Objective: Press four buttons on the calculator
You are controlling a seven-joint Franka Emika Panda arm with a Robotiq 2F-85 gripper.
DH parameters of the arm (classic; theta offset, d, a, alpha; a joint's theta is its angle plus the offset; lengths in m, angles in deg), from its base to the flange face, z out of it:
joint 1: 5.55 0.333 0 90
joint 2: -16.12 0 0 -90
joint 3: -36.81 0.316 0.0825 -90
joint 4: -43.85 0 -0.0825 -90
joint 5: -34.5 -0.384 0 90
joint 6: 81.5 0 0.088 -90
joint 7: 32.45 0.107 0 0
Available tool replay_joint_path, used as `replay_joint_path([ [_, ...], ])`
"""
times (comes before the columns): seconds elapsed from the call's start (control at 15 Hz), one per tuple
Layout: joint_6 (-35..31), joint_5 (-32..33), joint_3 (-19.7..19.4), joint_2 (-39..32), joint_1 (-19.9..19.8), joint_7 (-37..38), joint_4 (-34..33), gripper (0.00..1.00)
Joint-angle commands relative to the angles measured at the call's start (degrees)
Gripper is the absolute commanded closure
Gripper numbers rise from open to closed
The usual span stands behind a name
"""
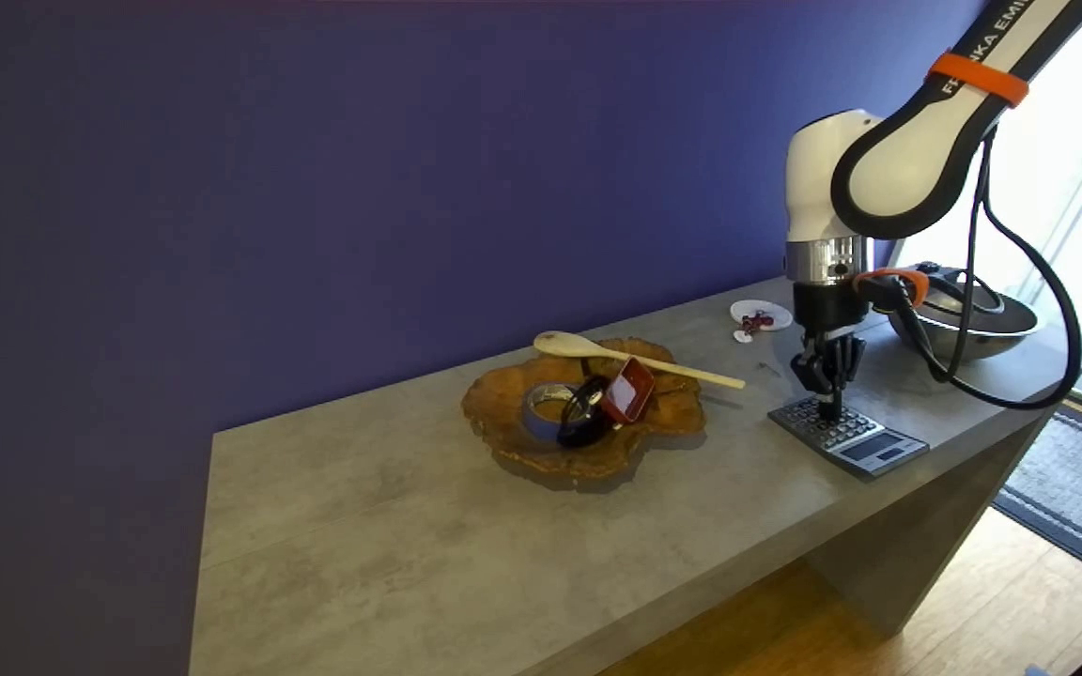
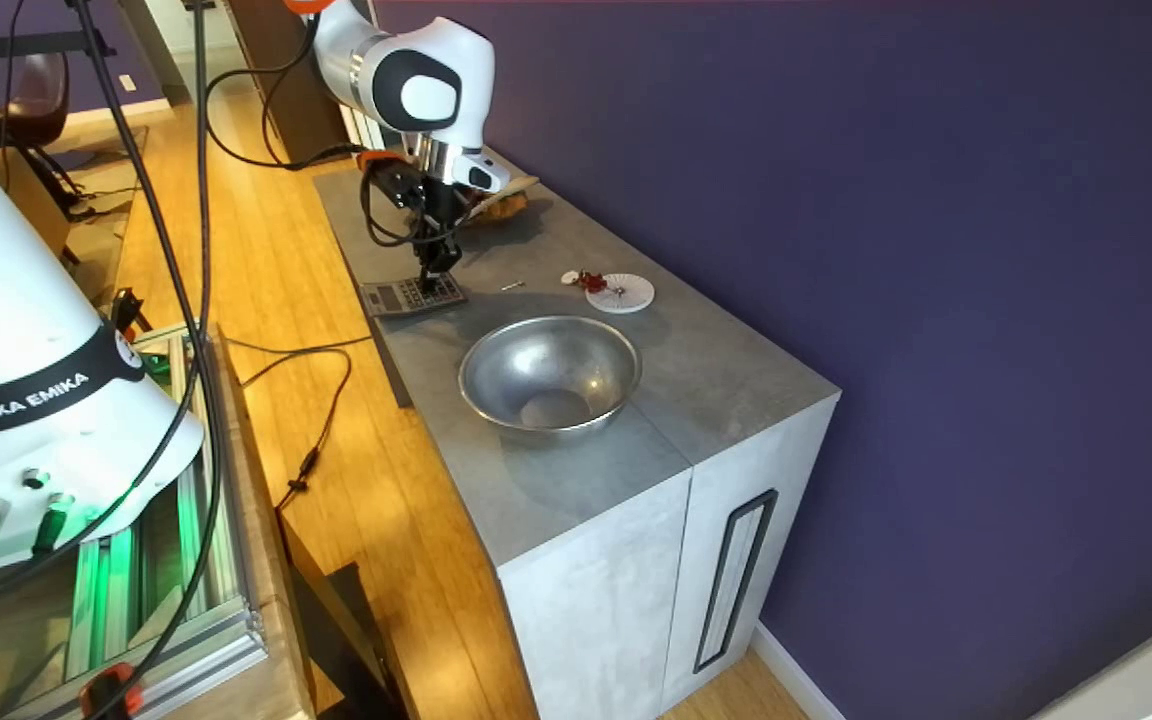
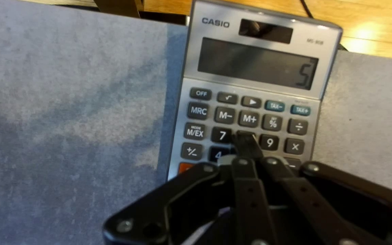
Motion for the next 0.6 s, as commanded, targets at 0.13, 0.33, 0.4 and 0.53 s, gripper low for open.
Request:
replay_joint_path([
  [0.13, -0.25, -0.73, 0.52, 0.68, -0.64, -0.57, 0.32, 1.0],
  [0.33, -0.54, -0.85, 0.63, 1.95, -0.57, -0.33, 0.98, 1.0],
  [0.4, -0.61, -0.88, 0.68, 2.22, -0.55, -0.33, 1.06, 1.0],
  [0.53, -0.93, -0.82, 0.7, 2.83, -0.47, -0.26, 1.26, 1.0],
])
